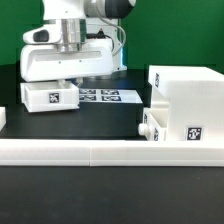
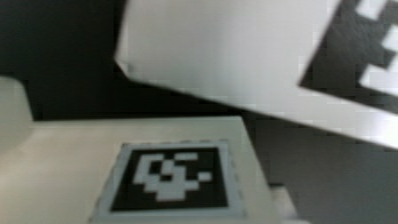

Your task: Assemble drawer

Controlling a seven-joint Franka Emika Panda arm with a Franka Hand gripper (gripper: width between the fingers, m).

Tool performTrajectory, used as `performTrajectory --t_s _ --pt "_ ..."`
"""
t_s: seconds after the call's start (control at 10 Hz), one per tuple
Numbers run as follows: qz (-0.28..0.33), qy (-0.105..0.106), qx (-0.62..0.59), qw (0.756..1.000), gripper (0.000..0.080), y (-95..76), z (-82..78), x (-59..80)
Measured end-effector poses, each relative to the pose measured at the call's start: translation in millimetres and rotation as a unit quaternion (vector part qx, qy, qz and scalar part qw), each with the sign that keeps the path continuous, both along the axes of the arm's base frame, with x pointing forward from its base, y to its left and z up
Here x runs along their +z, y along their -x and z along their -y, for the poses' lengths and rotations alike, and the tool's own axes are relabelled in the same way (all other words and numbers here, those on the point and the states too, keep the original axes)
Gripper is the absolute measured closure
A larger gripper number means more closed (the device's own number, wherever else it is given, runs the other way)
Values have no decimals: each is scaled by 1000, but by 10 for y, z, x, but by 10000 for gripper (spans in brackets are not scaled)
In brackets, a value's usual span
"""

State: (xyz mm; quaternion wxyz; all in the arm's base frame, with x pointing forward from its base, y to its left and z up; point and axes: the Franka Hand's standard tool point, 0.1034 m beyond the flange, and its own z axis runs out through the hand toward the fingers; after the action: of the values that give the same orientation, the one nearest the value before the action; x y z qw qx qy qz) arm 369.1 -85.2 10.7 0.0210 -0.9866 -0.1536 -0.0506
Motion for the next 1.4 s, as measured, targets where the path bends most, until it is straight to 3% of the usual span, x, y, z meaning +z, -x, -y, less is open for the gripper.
performTrajectory --t_s 0.3,0.6,0.9,1.1,1.4 --pt "13 5 32 999 758 -239 -231 179" --pt "10 3 109 994 757 -551 -213 252" --pt "9 7 158 987 757 -506 -216 225" --pt "13 22 269 963 757 -498 -114 246" --pt "17 39 393 918 757 -710 -80 340"
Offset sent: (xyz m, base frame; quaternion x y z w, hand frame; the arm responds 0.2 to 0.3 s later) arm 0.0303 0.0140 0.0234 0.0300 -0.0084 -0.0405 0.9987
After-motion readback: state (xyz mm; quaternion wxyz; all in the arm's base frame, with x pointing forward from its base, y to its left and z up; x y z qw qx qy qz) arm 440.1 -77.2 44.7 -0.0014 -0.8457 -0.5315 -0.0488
